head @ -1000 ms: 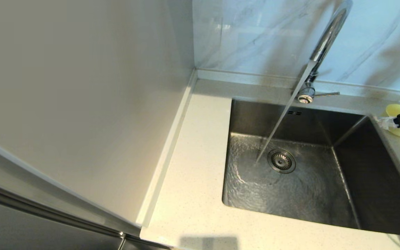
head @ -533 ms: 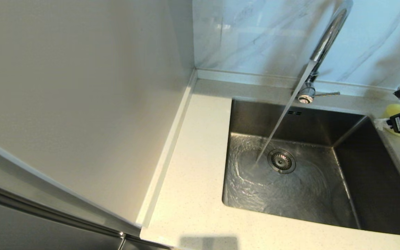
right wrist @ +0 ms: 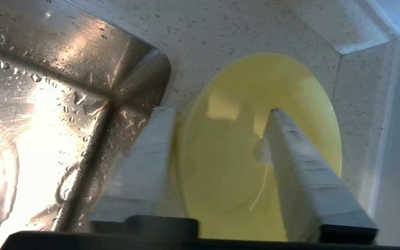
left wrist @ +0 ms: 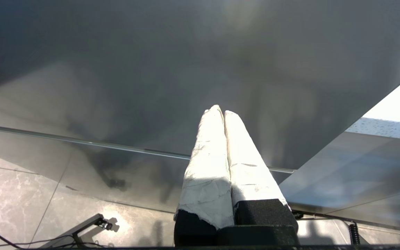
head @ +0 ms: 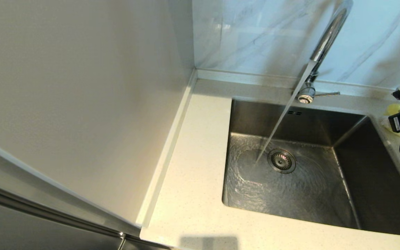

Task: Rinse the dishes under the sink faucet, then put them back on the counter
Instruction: Pick up the bowl, then rinse the bowl

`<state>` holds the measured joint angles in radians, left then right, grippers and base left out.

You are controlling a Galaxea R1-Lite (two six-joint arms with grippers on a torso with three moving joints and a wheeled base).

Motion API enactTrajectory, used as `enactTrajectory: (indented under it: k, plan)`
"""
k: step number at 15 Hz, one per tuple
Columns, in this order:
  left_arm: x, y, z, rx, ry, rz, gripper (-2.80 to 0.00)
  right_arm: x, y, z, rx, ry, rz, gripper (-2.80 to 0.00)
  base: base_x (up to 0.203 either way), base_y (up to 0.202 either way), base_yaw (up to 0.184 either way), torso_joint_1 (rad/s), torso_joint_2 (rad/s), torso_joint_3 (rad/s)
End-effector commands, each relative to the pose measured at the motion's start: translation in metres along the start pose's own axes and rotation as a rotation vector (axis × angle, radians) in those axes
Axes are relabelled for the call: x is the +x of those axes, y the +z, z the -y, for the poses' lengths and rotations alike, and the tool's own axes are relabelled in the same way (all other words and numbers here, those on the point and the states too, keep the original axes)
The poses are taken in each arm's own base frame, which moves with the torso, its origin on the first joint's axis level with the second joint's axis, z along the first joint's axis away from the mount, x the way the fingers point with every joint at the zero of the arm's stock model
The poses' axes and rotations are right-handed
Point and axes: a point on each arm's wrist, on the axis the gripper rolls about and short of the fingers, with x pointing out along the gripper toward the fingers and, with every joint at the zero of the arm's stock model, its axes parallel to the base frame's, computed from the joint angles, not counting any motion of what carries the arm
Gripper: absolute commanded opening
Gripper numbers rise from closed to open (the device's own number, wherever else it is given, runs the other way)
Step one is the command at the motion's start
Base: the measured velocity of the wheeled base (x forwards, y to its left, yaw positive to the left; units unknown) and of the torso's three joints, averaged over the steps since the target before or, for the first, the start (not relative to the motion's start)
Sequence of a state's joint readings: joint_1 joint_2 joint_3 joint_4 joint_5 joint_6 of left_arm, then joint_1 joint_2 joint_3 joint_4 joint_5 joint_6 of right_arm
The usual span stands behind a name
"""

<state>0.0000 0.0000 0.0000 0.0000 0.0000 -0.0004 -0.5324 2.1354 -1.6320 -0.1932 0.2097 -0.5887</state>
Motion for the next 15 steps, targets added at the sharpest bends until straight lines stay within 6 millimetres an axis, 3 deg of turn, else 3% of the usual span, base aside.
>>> enactTrajectory:
  k: [1, 7, 11, 15]
  plan:
    - [0.000, 0.000, 0.000, 0.000, 0.000, 0.000, -2.80, -0.007, 0.005, 0.003, -0.003, -0.007, 0.012, -2.80, 0.000, 0.000, 0.000, 0.000, 0.00, 0.000]
    - [0.000, 0.000, 0.000, -0.001, 0.000, 0.000, -2.80, -0.034, 0.011, -0.001, 0.018, 0.066, 0.051, -2.80, 0.000, 0.000, 0.000, 0.000, 0.00, 0.000]
    - [0.000, 0.000, 0.000, -0.001, 0.000, 0.000, -2.80, -0.086, -0.001, -0.008, 0.056, 0.309, 0.151, -2.80, 0.000, 0.000, 0.000, 0.000, 0.00, 0.000]
    - [0.000, 0.000, 0.000, -0.001, 0.000, 0.000, -2.80, -0.141, 0.000, -0.034, 0.120, 0.572, 0.196, -2.80, 0.000, 0.000, 0.000, 0.000, 0.00, 0.000]
